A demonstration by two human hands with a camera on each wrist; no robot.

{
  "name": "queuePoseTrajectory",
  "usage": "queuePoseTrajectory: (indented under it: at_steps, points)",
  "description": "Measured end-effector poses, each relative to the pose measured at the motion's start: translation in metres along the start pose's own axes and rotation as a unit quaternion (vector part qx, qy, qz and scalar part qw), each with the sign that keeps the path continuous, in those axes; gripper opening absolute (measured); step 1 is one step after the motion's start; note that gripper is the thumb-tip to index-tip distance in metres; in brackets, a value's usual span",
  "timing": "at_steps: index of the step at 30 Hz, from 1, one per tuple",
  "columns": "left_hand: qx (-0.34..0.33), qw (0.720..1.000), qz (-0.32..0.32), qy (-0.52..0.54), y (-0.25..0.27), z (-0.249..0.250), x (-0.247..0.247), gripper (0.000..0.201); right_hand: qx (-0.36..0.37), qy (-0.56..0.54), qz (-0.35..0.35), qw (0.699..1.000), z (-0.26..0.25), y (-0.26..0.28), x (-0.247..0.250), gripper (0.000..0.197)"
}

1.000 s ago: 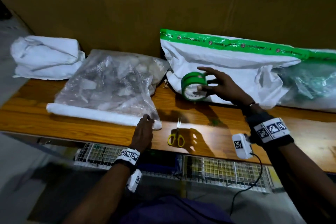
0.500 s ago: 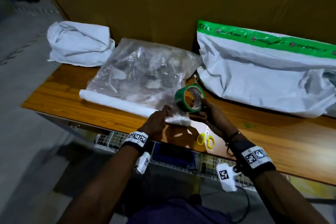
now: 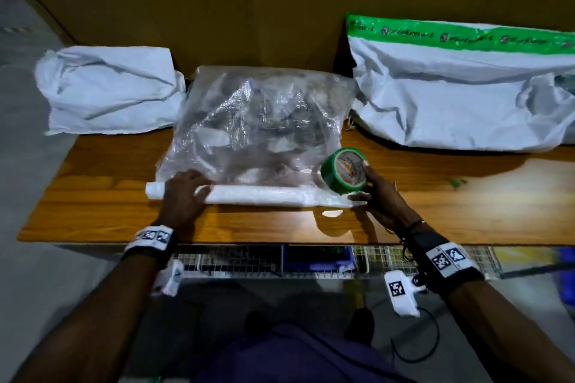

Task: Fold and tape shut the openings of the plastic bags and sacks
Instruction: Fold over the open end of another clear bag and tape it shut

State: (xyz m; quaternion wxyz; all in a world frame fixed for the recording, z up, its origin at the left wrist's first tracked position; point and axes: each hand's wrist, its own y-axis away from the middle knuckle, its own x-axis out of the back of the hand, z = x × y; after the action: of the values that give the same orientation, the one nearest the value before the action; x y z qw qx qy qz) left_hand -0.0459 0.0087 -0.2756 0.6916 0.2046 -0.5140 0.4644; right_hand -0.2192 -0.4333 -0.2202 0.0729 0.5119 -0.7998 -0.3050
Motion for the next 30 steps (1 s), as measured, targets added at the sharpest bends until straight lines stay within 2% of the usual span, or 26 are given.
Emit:
queuePoseTrajectory:
  at_steps: [3, 4, 7, 9, 12, 16, 20, 23, 25, 27, 30]
  points:
    - [0.030, 0.996, -0.067, -0.042, 0.004, -0.034, -0.002, 0.042, 0.016, 0.004, 0.041, 0.999, 0.000, 0.006, -0.035, 0.040]
    - [0.029, 0.997, -0.069, -0.034, 0.004, -0.037, -0.008, 0.039, 0.019, -0.004, 0.046, 0.999, 0.000, 0.008, -0.050, 0.040]
    - [0.034, 0.999, -0.011, -0.029, 0.005, -0.029, -0.014, 0.024, 0.005, -0.060, 0.040, 0.997, 0.004, 0.010, -0.099, 0.046]
    - [0.042, 0.998, 0.022, -0.042, 0.006, -0.024, -0.010, 0.017, -0.020, -0.090, 0.017, 0.996, 0.009, 0.010, -0.134, 0.039]
    - [0.076, 0.995, -0.008, -0.066, 0.007, -0.023, -0.010, 0.016, -0.053, -0.139, -0.047, 0.988, 0.024, 0.006, -0.187, 0.039]
    - [0.100, 0.993, -0.022, 0.049, 0.009, -0.036, -0.014, 0.021, -0.093, -0.171, -0.107, 0.975, 0.052, -0.009, -0.240, 0.031]
    - [0.082, 0.983, -0.052, 0.157, 0.009, -0.054, 0.000, 0.038, -0.087, -0.121, -0.164, 0.975, 0.073, -0.023, -0.255, 0.035]
    - [0.108, 0.963, -0.102, 0.227, 0.010, -0.065, 0.016, 0.027, -0.076, -0.114, -0.161, 0.977, 0.080, -0.033, -0.249, 0.041]
    - [0.126, 0.956, -0.134, 0.231, 0.006, -0.062, 0.025, 0.024, -0.070, -0.110, -0.176, 0.976, 0.081, -0.039, -0.248, 0.040]
    - [0.144, 0.957, -0.134, 0.214, 0.000, -0.053, 0.031, 0.022, -0.073, -0.134, -0.202, 0.967, 0.081, -0.042, -0.250, 0.029]
    - [0.192, 0.940, -0.129, 0.252, -0.011, -0.038, 0.042, 0.013, -0.045, -0.111, -0.209, 0.971, 0.081, -0.042, -0.252, 0.044]
